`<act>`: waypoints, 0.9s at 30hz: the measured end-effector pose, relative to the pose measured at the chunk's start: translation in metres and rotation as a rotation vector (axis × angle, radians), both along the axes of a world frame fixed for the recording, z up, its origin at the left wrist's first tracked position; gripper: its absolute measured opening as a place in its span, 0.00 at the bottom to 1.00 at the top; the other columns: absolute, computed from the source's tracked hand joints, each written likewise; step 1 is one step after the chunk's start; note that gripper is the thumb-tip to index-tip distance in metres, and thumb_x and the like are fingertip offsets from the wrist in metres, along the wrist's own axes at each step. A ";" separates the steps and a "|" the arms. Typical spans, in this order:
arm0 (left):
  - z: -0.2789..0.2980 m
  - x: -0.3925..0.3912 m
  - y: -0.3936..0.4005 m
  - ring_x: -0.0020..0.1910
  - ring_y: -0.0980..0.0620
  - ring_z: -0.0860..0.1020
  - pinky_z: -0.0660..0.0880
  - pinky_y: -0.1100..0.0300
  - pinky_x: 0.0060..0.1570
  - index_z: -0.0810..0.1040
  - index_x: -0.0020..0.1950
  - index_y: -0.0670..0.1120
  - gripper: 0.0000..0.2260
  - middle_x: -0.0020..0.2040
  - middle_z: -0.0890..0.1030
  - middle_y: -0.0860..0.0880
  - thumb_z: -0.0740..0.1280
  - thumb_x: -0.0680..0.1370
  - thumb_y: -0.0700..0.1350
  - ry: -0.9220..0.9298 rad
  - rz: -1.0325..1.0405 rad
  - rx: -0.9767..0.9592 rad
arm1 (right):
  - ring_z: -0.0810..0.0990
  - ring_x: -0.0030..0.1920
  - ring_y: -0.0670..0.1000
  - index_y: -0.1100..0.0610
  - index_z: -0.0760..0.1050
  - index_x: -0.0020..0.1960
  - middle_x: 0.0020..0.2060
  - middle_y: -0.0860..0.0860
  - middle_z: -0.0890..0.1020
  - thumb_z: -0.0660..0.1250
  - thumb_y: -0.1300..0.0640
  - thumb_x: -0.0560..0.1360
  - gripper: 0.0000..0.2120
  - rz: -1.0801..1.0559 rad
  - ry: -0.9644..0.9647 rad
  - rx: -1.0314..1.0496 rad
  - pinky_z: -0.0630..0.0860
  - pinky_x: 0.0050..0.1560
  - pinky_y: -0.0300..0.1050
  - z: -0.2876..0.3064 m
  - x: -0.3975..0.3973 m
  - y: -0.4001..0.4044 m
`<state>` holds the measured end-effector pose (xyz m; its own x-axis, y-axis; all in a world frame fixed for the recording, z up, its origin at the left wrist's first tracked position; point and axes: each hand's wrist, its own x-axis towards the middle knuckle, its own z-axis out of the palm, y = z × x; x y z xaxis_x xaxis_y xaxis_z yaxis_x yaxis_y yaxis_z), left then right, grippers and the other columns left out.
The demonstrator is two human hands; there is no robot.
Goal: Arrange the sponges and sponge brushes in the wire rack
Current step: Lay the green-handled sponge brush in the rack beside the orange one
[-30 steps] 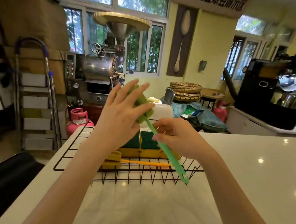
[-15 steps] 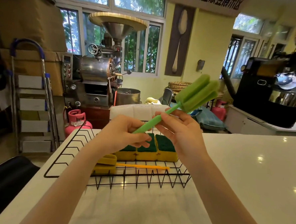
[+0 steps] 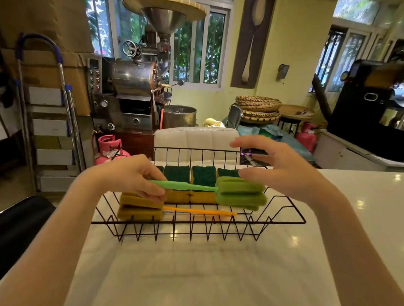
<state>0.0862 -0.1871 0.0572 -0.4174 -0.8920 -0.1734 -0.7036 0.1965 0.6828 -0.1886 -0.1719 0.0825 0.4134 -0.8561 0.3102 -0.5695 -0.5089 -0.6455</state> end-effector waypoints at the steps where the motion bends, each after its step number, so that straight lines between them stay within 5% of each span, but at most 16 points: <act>1: -0.002 0.001 -0.001 0.42 0.56 0.83 0.77 0.69 0.39 0.82 0.50 0.46 0.11 0.43 0.86 0.48 0.69 0.69 0.45 0.016 0.002 0.013 | 0.70 0.61 0.43 0.43 0.70 0.61 0.61 0.41 0.72 0.68 0.57 0.70 0.21 -0.011 0.138 0.041 0.69 0.61 0.42 -0.008 -0.001 -0.008; 4: -0.007 0.000 -0.003 0.42 0.58 0.82 0.76 0.71 0.39 0.82 0.49 0.47 0.13 0.44 0.86 0.50 0.69 0.67 0.48 0.025 0.000 0.029 | 0.73 0.56 0.48 0.46 0.70 0.62 0.58 0.47 0.74 0.68 0.55 0.71 0.21 -0.002 0.349 0.239 0.74 0.54 0.43 -0.027 -0.002 -0.024; 10: -0.015 -0.009 -0.009 0.49 0.55 0.80 0.73 0.62 0.54 0.74 0.49 0.56 0.12 0.48 0.82 0.53 0.68 0.72 0.39 -0.087 -0.033 -0.073 | 0.77 0.50 0.51 0.48 0.71 0.52 0.50 0.48 0.77 0.72 0.56 0.68 0.15 -0.038 0.339 0.289 0.78 0.52 0.49 -0.042 -0.005 -0.036; 14: -0.017 -0.019 -0.009 0.47 0.58 0.80 0.75 0.59 0.56 0.78 0.41 0.53 0.08 0.46 0.83 0.54 0.68 0.72 0.39 -0.217 -0.097 -0.088 | 0.76 0.50 0.53 0.49 0.72 0.46 0.51 0.50 0.77 0.72 0.57 0.67 0.12 -0.037 0.414 0.300 0.76 0.52 0.51 -0.046 -0.005 -0.038; 19: -0.020 -0.034 -0.005 0.50 0.57 0.77 0.71 0.57 0.61 0.82 0.50 0.51 0.08 0.50 0.82 0.54 0.64 0.75 0.45 -0.425 -0.108 0.005 | 0.76 0.48 0.53 0.49 0.72 0.39 0.44 0.51 0.78 0.73 0.58 0.66 0.10 -0.013 0.516 0.303 0.74 0.45 0.46 -0.053 0.005 -0.038; 24: -0.020 -0.048 -0.001 0.55 0.44 0.78 0.74 0.55 0.58 0.79 0.55 0.42 0.14 0.55 0.81 0.41 0.61 0.76 0.49 -0.473 -0.027 0.143 | 0.76 0.44 0.50 0.49 0.74 0.37 0.40 0.48 0.78 0.71 0.59 0.67 0.08 0.012 0.528 0.325 0.72 0.45 0.42 -0.056 0.007 -0.042; 27: -0.022 -0.051 -0.002 0.44 0.49 0.77 0.74 0.60 0.48 0.79 0.55 0.40 0.16 0.42 0.79 0.46 0.60 0.77 0.49 -0.480 0.002 0.179 | 0.75 0.41 0.47 0.52 0.77 0.42 0.38 0.46 0.78 0.70 0.56 0.69 0.04 0.032 0.529 0.362 0.71 0.43 0.40 -0.056 0.007 -0.042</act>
